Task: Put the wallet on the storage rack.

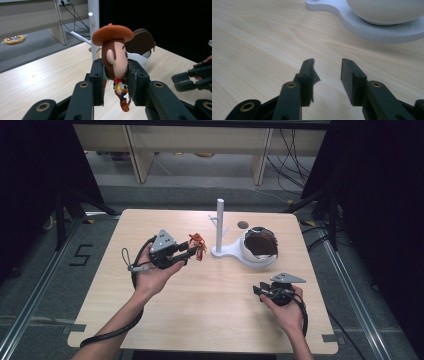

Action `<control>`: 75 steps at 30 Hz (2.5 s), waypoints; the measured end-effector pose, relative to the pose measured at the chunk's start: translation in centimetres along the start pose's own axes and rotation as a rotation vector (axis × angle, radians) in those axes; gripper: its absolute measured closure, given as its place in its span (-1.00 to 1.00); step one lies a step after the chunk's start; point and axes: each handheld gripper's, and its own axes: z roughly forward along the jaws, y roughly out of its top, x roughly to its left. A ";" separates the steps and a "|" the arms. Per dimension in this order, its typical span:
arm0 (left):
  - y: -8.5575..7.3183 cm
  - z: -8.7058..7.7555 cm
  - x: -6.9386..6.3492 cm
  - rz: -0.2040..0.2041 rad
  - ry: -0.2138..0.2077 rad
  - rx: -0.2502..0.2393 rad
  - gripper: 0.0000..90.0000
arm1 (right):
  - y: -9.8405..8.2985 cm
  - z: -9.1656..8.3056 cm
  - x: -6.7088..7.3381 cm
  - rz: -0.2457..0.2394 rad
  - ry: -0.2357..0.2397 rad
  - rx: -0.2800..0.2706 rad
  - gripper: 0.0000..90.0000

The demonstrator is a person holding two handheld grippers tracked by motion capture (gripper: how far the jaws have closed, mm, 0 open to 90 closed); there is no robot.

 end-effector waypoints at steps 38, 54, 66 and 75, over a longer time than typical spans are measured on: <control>2.4 4.2 2.3 -0.081 0.116 -0.030 0.52 | -1.2 0.2 0.7 -0.004 0.023 -0.076 0.39; 3.3 5.2 2.3 -0.084 0.117 -0.035 0.51 | -1.4 0.2 1.2 0.047 0.014 -0.055 0.39; 4.1 5.6 1.1 -0.055 0.092 -0.041 0.51 | -1.5 0.4 1.2 0.025 0.029 -0.054 0.39; 3.8 6.2 -0.6 0.011 0.050 -0.017 0.51 | -1.6 0.7 1.1 0.024 0.033 -0.071 0.39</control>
